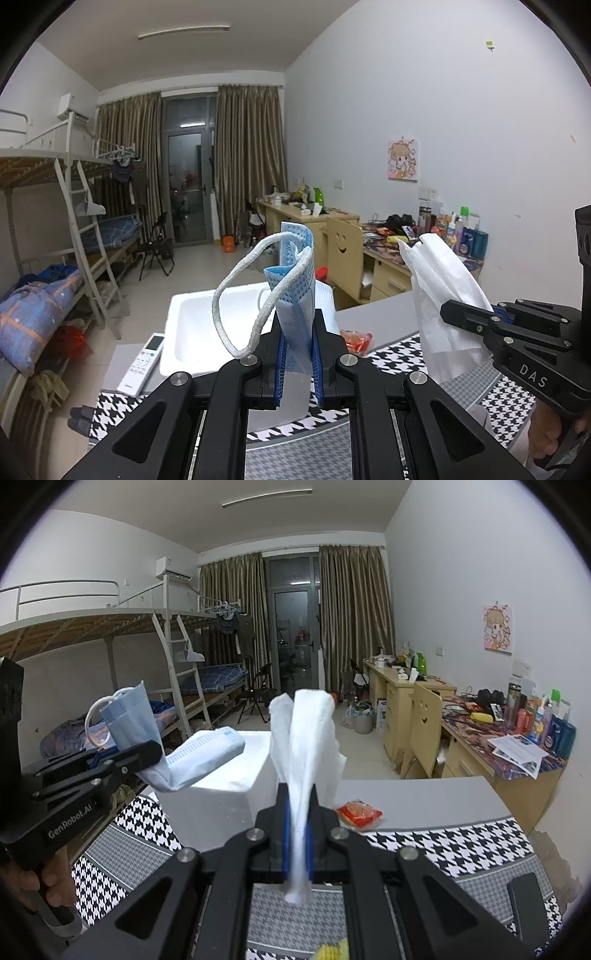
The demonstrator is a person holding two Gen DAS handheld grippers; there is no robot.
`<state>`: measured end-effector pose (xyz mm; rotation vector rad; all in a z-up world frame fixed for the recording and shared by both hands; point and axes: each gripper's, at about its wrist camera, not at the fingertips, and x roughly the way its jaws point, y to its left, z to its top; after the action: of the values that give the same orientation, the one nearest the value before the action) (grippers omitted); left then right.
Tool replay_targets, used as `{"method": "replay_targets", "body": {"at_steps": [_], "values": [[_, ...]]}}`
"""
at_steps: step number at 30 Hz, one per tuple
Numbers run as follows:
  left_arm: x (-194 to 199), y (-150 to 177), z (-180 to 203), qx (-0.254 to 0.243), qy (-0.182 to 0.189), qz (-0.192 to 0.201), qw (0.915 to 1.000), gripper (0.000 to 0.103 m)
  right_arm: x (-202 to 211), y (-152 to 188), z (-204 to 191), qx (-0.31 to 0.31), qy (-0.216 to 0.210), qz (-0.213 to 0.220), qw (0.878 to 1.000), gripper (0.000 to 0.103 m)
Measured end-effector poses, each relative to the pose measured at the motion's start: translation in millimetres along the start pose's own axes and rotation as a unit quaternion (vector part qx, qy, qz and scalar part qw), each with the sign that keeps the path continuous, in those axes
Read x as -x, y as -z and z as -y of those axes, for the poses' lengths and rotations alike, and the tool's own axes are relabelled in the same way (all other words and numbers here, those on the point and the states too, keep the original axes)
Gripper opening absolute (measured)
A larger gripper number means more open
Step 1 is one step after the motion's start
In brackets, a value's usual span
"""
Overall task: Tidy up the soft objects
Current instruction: 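Carry the mask and cloth in both tools over the white foam box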
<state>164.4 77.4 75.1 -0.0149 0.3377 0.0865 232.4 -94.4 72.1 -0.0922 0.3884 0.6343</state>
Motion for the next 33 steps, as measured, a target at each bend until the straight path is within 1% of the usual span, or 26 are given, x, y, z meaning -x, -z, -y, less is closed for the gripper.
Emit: {"method": "replay_targets", "body": {"at_steps": [16,26,33], "values": [[-13.7,-14.8,-22.0,0.021,-0.043,0.008,0.9988,0.013,-19.1,-24.5,-21.0,0.021,-0.038,0.007,0.999,0.009],[-23.6,-18.7,-32.7,0.028,-0.064,0.006,0.9975,0.013,-43.1,-36.6,-33.2,0.028,-0.059,-0.006,0.998,0.009],[-29.6,-19.6,-43.8,0.033,-0.081,0.003,0.9961,0.013,-56.2,-44.5,-44.1,0.035,-0.074,-0.006,0.997,0.009]]}}
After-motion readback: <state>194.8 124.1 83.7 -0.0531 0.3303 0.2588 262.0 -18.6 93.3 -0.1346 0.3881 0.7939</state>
